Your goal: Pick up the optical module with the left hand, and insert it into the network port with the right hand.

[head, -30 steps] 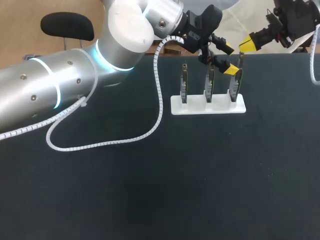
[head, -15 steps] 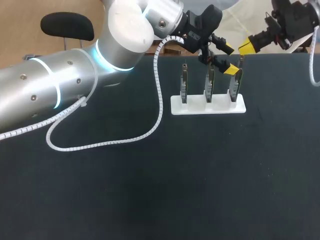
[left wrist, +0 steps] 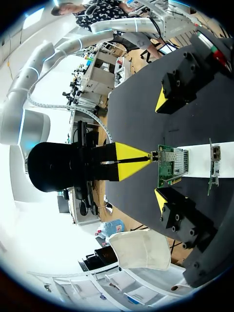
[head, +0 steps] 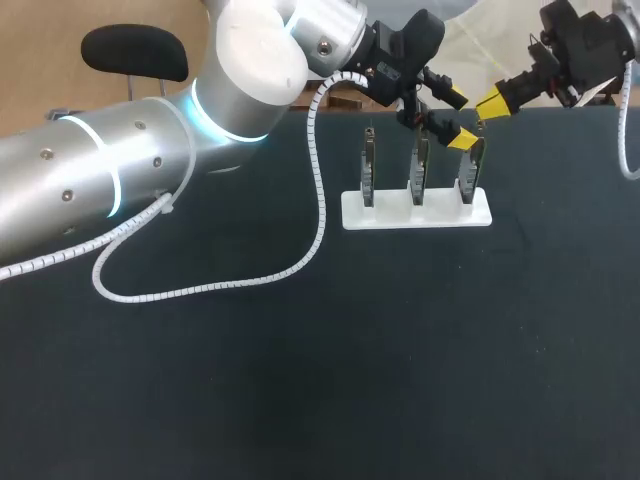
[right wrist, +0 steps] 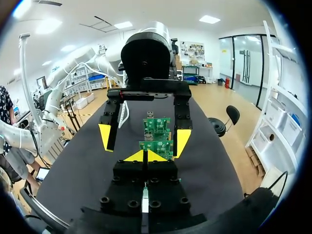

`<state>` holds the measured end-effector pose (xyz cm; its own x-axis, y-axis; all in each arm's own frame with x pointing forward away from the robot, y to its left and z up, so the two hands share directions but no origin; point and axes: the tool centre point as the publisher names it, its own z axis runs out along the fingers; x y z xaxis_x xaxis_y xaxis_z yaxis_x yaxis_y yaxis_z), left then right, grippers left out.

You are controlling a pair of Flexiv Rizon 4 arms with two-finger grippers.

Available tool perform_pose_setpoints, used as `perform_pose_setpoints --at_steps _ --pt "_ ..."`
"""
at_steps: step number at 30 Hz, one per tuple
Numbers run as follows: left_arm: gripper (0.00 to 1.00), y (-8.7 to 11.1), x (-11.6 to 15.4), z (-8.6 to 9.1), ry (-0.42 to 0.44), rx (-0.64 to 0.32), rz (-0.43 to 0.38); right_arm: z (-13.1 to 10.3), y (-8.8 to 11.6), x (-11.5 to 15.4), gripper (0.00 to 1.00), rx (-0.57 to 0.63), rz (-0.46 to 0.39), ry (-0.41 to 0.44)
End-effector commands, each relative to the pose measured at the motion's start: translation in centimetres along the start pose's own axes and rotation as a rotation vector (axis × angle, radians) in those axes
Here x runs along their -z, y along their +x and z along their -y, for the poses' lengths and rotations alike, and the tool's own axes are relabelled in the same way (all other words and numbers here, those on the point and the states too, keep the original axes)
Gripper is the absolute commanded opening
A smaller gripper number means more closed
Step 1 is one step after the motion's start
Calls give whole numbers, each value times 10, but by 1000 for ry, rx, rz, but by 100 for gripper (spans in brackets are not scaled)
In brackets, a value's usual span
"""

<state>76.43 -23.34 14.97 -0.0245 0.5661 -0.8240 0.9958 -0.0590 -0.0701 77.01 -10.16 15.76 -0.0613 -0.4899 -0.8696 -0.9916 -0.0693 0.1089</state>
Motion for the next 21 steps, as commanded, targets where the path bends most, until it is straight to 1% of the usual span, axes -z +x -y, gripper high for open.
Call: perform_pose_setpoints --at_steps 1,21 --pt "100 0 0 -2 3 0 -3 2 2 -1 0 -2 -1 -9" --pt "100 0 0 -2 3 0 -3 0 12 -4 0 -20 -17 -22"
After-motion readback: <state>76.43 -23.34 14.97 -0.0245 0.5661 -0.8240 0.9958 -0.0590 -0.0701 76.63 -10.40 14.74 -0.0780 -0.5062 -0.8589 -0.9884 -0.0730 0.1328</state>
